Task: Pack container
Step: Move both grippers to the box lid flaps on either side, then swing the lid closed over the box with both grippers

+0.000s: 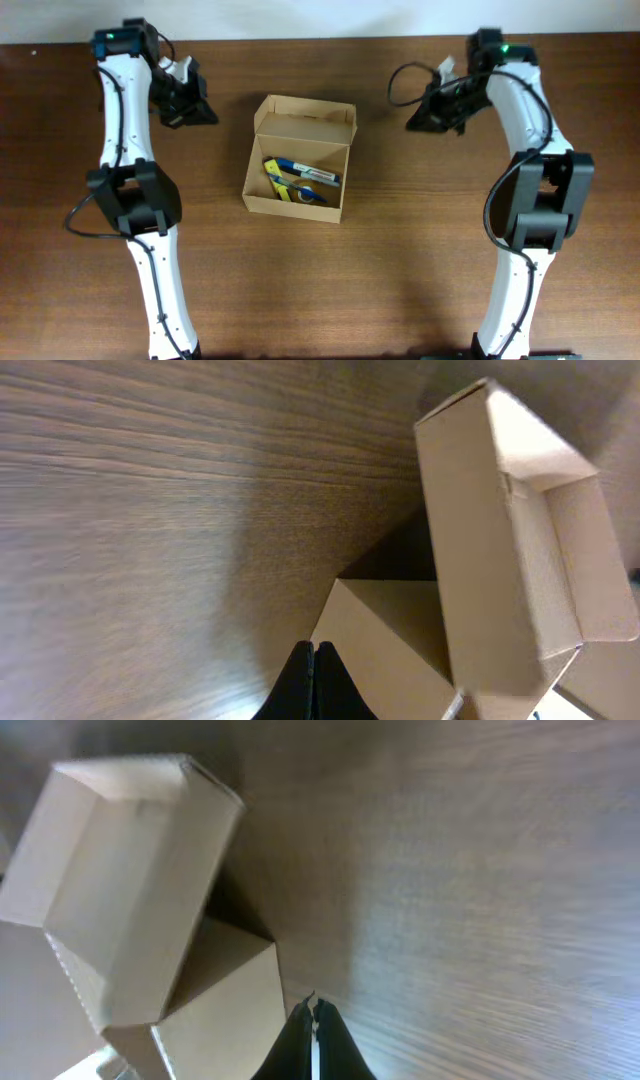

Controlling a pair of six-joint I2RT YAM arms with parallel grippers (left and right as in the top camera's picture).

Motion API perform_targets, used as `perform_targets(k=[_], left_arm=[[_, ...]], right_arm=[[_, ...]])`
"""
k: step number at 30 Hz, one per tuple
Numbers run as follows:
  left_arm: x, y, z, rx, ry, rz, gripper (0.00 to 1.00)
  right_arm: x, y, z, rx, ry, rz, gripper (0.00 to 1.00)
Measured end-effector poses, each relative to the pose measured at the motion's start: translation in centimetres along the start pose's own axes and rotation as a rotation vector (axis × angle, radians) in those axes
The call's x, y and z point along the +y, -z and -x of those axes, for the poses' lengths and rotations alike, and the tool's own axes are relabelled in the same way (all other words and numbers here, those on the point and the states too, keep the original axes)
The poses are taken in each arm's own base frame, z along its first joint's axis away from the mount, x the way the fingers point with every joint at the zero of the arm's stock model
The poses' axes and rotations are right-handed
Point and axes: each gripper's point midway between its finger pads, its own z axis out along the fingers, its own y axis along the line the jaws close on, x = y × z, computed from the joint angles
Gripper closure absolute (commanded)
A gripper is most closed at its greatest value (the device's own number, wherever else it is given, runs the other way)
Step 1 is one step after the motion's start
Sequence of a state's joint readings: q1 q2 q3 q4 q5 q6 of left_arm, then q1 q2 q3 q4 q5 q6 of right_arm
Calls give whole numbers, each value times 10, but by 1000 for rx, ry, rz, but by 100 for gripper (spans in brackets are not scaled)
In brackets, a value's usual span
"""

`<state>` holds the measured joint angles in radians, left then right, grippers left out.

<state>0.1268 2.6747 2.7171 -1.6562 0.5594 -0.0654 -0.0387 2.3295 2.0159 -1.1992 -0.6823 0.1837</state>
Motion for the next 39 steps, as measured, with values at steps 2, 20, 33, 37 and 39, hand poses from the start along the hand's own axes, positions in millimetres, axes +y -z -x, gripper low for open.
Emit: perform_targets(k=[2, 20, 33, 37, 39], left_arm=[[3, -13, -1, 28, 7, -17, 98], [-42, -87, -12, 136, -92, -96, 98], [-71, -69, 22, -1, -173, -320, 98], [-80, -47, 31, -52, -199, -372, 98], [-87, -34, 34, -82, -223, -391, 98]], right_arm=[[-2, -15, -5, 18, -9, 45, 96], [41, -103, -24, 35, 63, 263, 96], [89, -85, 19, -114, 239, 476, 96], [106, -62, 30, -136, 291, 537, 96], [116, -52, 35, -148, 320, 559, 96]])
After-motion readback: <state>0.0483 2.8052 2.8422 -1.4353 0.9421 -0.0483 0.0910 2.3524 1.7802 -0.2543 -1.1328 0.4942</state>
